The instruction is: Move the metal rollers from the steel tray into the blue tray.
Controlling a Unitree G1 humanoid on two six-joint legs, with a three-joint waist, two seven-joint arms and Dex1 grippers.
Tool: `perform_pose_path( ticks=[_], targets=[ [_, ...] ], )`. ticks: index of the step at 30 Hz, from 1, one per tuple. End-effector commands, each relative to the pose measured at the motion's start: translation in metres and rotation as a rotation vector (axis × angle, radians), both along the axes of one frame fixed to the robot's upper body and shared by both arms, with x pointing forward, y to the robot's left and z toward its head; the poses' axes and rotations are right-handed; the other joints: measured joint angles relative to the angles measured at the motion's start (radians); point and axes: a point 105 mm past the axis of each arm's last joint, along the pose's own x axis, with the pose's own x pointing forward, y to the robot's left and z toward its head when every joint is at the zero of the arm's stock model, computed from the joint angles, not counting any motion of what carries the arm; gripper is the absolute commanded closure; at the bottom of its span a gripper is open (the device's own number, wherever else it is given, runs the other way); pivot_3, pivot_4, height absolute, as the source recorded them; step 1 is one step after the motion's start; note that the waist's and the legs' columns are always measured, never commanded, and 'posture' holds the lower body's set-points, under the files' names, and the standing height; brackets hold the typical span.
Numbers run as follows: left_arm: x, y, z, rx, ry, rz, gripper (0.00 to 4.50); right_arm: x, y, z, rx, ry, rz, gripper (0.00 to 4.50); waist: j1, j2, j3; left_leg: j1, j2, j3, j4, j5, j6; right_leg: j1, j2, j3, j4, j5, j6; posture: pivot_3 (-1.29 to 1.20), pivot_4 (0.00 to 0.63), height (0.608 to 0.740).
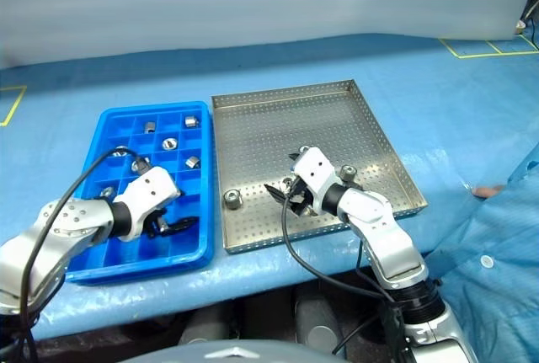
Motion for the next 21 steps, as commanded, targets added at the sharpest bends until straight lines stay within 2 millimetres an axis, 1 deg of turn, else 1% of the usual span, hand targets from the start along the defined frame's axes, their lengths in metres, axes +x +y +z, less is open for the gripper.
perform_pose_path(
  ticks=[1, 6, 8, 11, 13, 17, 21],
  targets=[
    [-0.005, -0.011, 0.004, -0.026, 0.0, -0.057, 1.1, 0.001, 0.0, 0.015, 0.019, -0.061, 0.002, 0.0, -0.001, 0.0, 0.0, 0.0, 0.0, 0.0, 0.0, 0.0, 0.0, 0.0, 0.0, 0.0, 0.0, 0.0, 0.0, -0.12, 0.15, 0.74],
    [0.001, -0.006, 0.011, -0.035, -0.032, -0.026, 1.1, 0.001, 0.0, 0.014, 0.019, -0.059, -0.001, 0.0, -0.001, 0.0, 0.0, 0.0, 0.0, 0.0, 0.001, 0.0, 0.0, 0.0, 0.001, 0.0, 0.0, 0.0, 0.0, -0.12, 0.15, 0.74],
    [0.001, -0.008, 0.015, -0.058, -0.039, -0.034, 1.1, 0.002, 0.0, 0.014, 0.018, -0.059, 0.001, 0.0, -0.001, 0.0, 0.0, 0.0, 0.001, 0.0, 0.001, 0.0, 0.0, 0.0, 0.001, 0.0, 0.0, 0.0, 0.0, -0.12, 0.15, 0.74],
    [-0.001, -0.016, 0.026, -0.146, -0.047, -0.046, 1.1, 0.002, 0.002, 0.014, 0.017, -0.059, 0.008, 0.0, 0.0, 0.0, 0.0, 0.0, 0.001, 0.0, 0.002, 0.0, 0.0, 0.0, 0.0, 0.0, 0.0, 0.0, 0.0, -0.11, 0.15, 0.74],
    [-0.002, -0.018, 0.027, -0.168, -0.047, -0.052, 1.1, 0.002, 0.002, 0.013, 0.015, -0.06, 0.01, 0.0, 0.0, 0.0, 0.0, 0.0, 0.001, 0.0, 0.002, 0.0, 0.0, 0.0, 0.0, 0.0, 0.0, 0.0, 0.0, -0.11, 0.15, 0.74],
    [-0.005, -0.015, 0.025, -0.131, -0.046, -0.054, 1.1, 0.002, 0.003, 0.014, 0.013, -0.064, 0.015, 0.0, -0.002, 0.0, 0.0, 0.0, 0.001, 0.0, 0.002, 0.0, 0.0, 0.0, 0.001, 0.0, 0.001, 0.0, 0.0, -0.11, 0.15, 0.74],
    [-0.007, -0.006, 0.03, -0.082, -0.067, -0.057, 1.1, 0.003, 0.003, 0.014, 0.012, -0.067, 0.014, 0.0, -0.004, 0.0, 0.0, 0.001, 0.002, 0.0, 0.002, 0.0, 0.0, 0.0, 0.002, 0.0, 0.002, 0.0, 0.0, -0.12, 0.15, 0.74]
  ],
)
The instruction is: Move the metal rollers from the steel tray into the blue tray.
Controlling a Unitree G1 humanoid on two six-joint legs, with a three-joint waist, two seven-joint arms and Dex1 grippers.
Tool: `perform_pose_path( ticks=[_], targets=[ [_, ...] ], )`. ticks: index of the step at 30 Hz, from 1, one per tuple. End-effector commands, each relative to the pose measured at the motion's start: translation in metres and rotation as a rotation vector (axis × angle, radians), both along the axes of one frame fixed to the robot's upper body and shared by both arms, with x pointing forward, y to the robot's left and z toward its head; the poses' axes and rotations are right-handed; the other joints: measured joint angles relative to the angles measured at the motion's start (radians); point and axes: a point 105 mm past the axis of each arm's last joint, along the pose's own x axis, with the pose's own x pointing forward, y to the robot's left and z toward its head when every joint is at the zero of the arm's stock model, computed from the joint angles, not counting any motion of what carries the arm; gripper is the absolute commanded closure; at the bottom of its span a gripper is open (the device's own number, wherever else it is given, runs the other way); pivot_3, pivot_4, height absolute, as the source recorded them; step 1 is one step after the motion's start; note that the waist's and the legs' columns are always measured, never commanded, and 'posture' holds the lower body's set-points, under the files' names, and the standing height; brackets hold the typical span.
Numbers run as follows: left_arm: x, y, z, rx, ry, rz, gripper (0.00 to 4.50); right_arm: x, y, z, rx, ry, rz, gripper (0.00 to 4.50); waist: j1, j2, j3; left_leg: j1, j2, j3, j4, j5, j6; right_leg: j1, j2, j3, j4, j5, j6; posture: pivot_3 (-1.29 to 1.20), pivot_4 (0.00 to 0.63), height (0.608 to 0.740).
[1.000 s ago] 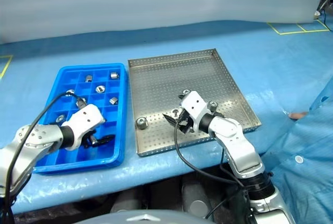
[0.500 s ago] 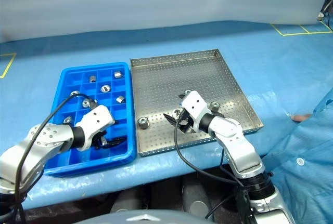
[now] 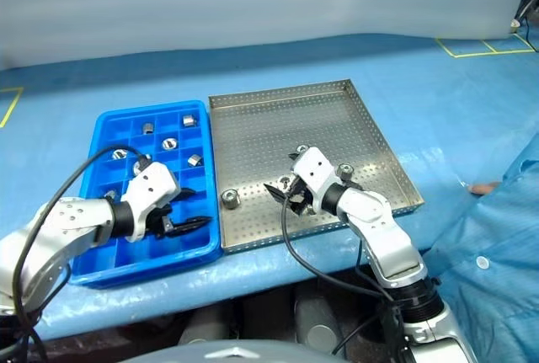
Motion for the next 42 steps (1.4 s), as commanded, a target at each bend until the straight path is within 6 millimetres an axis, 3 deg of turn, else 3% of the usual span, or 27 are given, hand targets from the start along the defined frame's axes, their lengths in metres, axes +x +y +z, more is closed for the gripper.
perform_pose_path(
  ticks=[1, 6, 10, 16, 21, 25, 31, 42],
  targets=[
    [-0.002, 0.003, 0.021, 0.044, -0.097, -0.037, 1.1, 0.001, 0.002, 0.015, 0.014, -0.067, 0.014, 0.0, 0.0, 0.0, 0.0, 0.0, 0.0, 0.0, 0.0, 0.0, 0.0, 0.0, 0.0, 0.0, 0.0, 0.0, 0.0, -0.12, 0.15, 0.74],
    [0.015, -0.008, 0.06, 0.062, -0.26, -0.124, 1.1, 0.002, 0.003, 0.015, 0.014, -0.067, 0.016, 0.0, 0.011, -0.001, 0.0, -0.001, 0.0, 0.0, 0.002, 0.0, 0.0, 0.001, 0.0, 0.0, 0.0, 0.0, -0.001, -0.1, 0.15, 0.74],
    [0.029, -0.026, 0.076, 0.117, -0.309, -0.26, 1.1, 0.003, 0.007, 0.016, 0.02, -0.074, 0.028, 0.0, 0.011, 0.0, 0.0, -0.001, -0.001, 0.0, 0.005, 0.0, 0.0, 0.002, 0.0, 0.0, -0.001, 0.001, 0.001, -0.1, 0.15, 0.74],
    [0.053, -0.036, 0.058, 0.322, -0.205, -0.467, 1.1, -0.002, 0.009, 0.018, 0.043, -0.093, 0.031, 0.0, 0.0, 0.0, 0.0, 0.0, -0.001, -0.001, 0.007, 0.0, 0.0, 0.004, 0.002, 0.0, 0.0, 0.0, 0.001, -0.17, 0.15, 0.74],
    [0.066, -0.035, 0.046, 0.419, -0.119, -0.562, 1.1, -0.027, 0.013, 0.028, 0.132, -0.092, 0.124, 0.0, -0.022, 0.0, 0.0, -0.003, -0.001, -0.001, 0.007, -0.001, 0.001, 0.002, 0.002, 0.001, 0.0, 0.0, 0.001, -0.21, 0.15, 0.74],
    [0.072, -0.04, 0.037, 0.465, -0.074, -0.63, 1.1, -0.037, 0.017, 0.024, 0.124, -0.082, 0.143, 0.0, -0.052, 0.0, 0.0, -0.005, 0.0, -0.001, 0.01, -0.002, 0.003, 0.001, 0.002, 0.001, 0.0, 0.001, 0.001, -0.27, 0.15, 0.74],
    [0.076, -0.045, 0.03, 0.519, -0.028, -0.685, 1.1, -0.041, 0.02, 0.018, 0.109, -0.073, 0.133, 0.0, -0.097, 0.0, 0.0, -0.007, -0.001, -0.002, 0.013, -0.002, 0.003, 0.001, 0.002, 0.002, 0.0, 0.001, 0.003, -0.3, 0.15, 0.74],
    [0.076, -0.028, 0.008, 0.688, 0.073, -0.747, 1.1, -0.043, 0.024, 0.017, 0.116, -0.078, 0.11, 0.0, -0.163, 0.0, 0.0, -0.007, 0.0, -0.003, 0.013, -0.002, 0.003, 0.0, 0.002, 0.003, 0.002, 0.002, 0.004, -0.31, 0.15, 0.74]
  ],
)
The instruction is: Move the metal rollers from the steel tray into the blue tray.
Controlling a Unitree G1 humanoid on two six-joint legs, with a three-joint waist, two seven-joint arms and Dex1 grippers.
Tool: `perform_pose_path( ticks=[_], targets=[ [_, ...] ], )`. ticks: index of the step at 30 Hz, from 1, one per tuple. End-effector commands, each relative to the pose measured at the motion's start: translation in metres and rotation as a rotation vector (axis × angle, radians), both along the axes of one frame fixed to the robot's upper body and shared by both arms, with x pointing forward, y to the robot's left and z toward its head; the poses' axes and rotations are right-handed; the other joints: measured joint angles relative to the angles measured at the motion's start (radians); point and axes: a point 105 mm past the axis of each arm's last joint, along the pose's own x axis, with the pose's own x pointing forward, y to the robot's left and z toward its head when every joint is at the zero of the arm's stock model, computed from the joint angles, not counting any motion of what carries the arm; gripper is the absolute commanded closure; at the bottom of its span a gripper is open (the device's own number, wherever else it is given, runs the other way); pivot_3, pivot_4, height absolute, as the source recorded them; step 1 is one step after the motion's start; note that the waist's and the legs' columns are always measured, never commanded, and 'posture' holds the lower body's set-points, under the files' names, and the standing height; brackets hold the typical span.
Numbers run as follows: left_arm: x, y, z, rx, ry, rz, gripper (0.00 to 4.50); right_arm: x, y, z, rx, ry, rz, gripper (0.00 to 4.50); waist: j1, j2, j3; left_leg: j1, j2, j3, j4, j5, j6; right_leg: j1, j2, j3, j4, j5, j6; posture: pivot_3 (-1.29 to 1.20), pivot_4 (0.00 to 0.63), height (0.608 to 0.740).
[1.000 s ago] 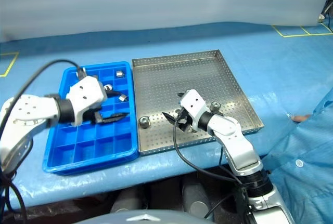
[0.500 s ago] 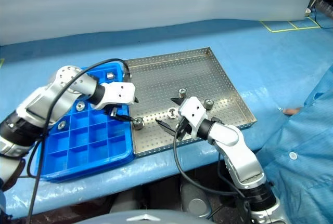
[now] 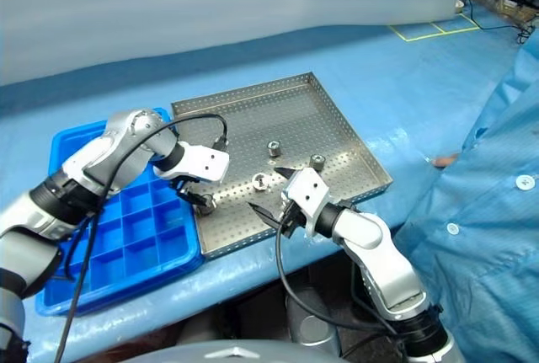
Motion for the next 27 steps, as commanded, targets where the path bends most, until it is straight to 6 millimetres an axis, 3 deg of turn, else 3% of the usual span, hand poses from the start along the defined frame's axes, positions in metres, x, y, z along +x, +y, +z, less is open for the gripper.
perform_pose_path(
  ticks=[1, 11, 26, 27],
  targets=[
    [0.001, 0.002, 0.002, 0.044, -0.009, -0.027, 1.1, -0.003, 0.005, 0.014, 0.022, -0.059, 0.014, 0.0, -0.003, 0.0, 0.0, 0.0, 0.0, 0.0, 0.0, 0.0, 0.0, 0.0, 0.0, 0.0, 0.0, 0.0, 0.0, -0.31, 0.15, 0.74],
    [-0.006, 0.011, -0.021, 0.144, 0.049, -0.055, 1.1, -0.002, 0.009, 0.016, 0.027, -0.07, 0.013, 0.0, -0.021, 0.0, 0.0, 0.0, 0.0, 0.0, 0.0, 0.0, 0.0, -0.001, 0.0, 0.001, 0.001, 0.002, 0.003, -0.31, 0.15, 0.74],
    [-0.004, 0.017, -0.035, 0.203, 0.066, -0.059, 1.1, 0.0, 0.005, 0.016, 0.029, -0.076, -0.025, 0.0, -0.056, 0.0, 0.0, 0.0, 0.001, 0.0, 0.0, 0.0, 0.0, -0.002, 0.001, 0.003, 0.002, 0.003, 0.006, -0.33, 0.15, 0.74],
    [-0.004, 0.017, -0.035, 0.199, 0.069, -0.052, 1.27, 0.001, 0.004, 0.017, 0.029, -0.076, -0.028, 0.0, -0.057, 0.0, 0.0, 0.0, 0.001, 0.0, 0.0, 0.0, 0.0, -0.002, 0.001, 0.003, 0.002, 0.003, 0.006, -0.33, 0.15, 0.74]
  ],
)
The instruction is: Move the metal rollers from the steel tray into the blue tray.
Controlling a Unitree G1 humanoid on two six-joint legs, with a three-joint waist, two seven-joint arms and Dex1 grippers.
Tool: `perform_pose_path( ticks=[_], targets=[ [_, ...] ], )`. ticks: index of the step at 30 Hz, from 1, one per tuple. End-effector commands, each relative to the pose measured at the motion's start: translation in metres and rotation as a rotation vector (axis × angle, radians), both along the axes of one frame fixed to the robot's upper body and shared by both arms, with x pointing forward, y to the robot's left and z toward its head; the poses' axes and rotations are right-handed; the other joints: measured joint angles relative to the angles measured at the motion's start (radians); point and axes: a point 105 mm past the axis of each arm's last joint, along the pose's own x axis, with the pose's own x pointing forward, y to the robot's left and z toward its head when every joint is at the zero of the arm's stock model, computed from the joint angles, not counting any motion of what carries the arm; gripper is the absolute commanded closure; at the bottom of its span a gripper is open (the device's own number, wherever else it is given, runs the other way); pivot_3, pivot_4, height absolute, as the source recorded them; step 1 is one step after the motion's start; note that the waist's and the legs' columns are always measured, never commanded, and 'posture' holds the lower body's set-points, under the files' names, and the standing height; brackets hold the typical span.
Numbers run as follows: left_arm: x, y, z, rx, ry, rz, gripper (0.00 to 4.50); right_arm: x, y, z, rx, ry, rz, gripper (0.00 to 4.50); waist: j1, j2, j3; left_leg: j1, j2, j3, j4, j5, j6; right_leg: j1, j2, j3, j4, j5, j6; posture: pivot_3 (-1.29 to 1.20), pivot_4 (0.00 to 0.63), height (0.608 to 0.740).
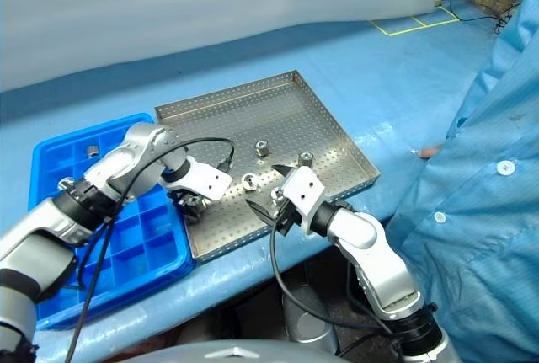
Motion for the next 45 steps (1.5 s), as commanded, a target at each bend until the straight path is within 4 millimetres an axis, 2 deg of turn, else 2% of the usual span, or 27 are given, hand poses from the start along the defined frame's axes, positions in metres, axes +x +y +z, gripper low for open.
perform_pose_path(
  ticks=[1, 6, 15, 20, 21, 24, 26, 30, 33, 39, 45],
  targets=[
    [-0.002, 0.006, -0.002, 0.02, 0.017, 0.018, 1.46, -0.001, -0.001, 0.014, 0.021, -0.058, -0.007, 0.0, -0.002, 0.0, 0.0, 0.0, 0.0, 0.0, 0.0, 0.0, 0.0, 0.0, 0.0, 0.0, 0.0, 0.0, 0.0, -0.34, 0.15, 0.74],
    [0.0, 0.004, -0.001, 0.013, -0.008, 0.024, 2.91, 0.001, -0.002, 0.015, 0.019, -0.06, -0.011, 0.0, 0.0, 0.001, -0.001, 0.0, 0.0, 0.0, 0.0, 0.0, 0.0, 0.0, 0.0, 0.0, 0.001, 0.0, 0.0, -0.33, 0.15, 0.74],
    [0.004, 0.0, 0.005, -0.04, -0.045, 0.052, 2.91, 0.005, 0.0, 0.015, 0.007, -0.066, 0.003, 0.0, 0.002, 0.001, -0.001, 0.002, 0.0, 0.001, 0.0, 0.0, 0.0, 0.002, 0.0, 0.001, 0.001, 0.0, 0.001, -0.31, 0.15, 0.74],
    [0.006, -0.017, 0.019, -0.197, -0.046, 0.117, 2.91, 0.005, 0.002, 0.014, 0.003, -0.063, 0.013, 0.0, 0.011, 0.001, -0.001, 0.001, -0.001, 0.0, 0.0, 0.0, 0.0, 0.002, -0.001, 0.001, 0.001, 0.001, 0.001, -0.3, 0.15, 0.74],
    [0.006, -0.019, 0.022, -0.223, -0.055, 0.125, 2.91, 0.005, 0.002, 0.014, 0.003, -0.063, 0.015, 0.0, 0.012, 0.001, -0.001, 0.0, -0.001, 0.0, 0.0, 0.0, 0.0, 0.001, -0.001, 0.001, 0.0, 0.001, 0.001, -0.3, 0.15, 0.74],
    [0.009, -0.037, 0.051, -0.453, -0.065, 0.236, 2.91, 0.005, 0.003, 0.013, 0.002, -0.054, 0.023, 0.0, 0.016, 0.001, 0.0, -0.002, -0.001, 0.0, 0.0, 0.0, 0.0, -0.002, -0.001, 0.001, 0.0, 0.001, 0.002, -0.29, 0.15, 0.74],
    [0.008, -0.041, 0.067, -0.568, -0.083, 0.295, 2.91, 0.005, 0.003, 0.009, -0.006, -0.035, 0.029, 0.0, 0.02, 0.001, -0.001, -0.004, -0.001, -0.001, 0.001, 0.0, 0.0, -0.003, -0.001, 0.0, 0.0, 0.001, 0.002, -0.28, 0.15, 0.74],
    [-0.001, -0.027, 0.08, -0.619, -0.209, 0.341, 2.91, 0.011, -0.001, -0.006, -0.075, 0.012, 0.018, 0.0, 0.017, 0.002, -0.001, -0.002, 0.0, -0.001, 0.0, 0.0, 0.0, -0.002, -0.001, 0.001, 0.0, 0.001, 0.002, -0.25, 0.15, 0.74],
    [-0.01, -0.019, 0.09, -0.689, -0.266, 0.407, 2.91, 0.008, 0.001, -0.006, -0.069, 0.027, 0.068, 0.0, 0.028, 0.002, -0.001, -0.001, 0.0, -0.001, 0.0, 0.0, 0.0, -0.002, 0.0, 0.0, 0.001, 0.001, 0.002, -0.21, 0.15, 0.74],
    [-0.029, 0.012, 0.09, -0.763, -0.445, 0.631, 2.91, 0.004, 0.015, -0.004, -0.068, 0.041, 0.171, 0.0, 0.062, 0.002, -0.001, 0.0, 0.0, 0.0, 0.001, 0.0, 0.0, 0.0, -0.001, 0.001, 0.001, 0.001, 0.002, -0.12, 0.15, 0.74],
    [-0.052, 0.026, 0.091, -0.863, -0.496, 0.793, 2.91, 0.004, 0.021, -0.003, -0.065, 0.053, 0.217, 0.0, 0.142, 0.001, -0.001, 0.0, 0.0, -0.002, 0.001, 0.0, 0.0, 0.0, -0.001, -0.001, 0.001, 0.001, 0.001, -0.04, 0.15, 0.74]
  ],
)
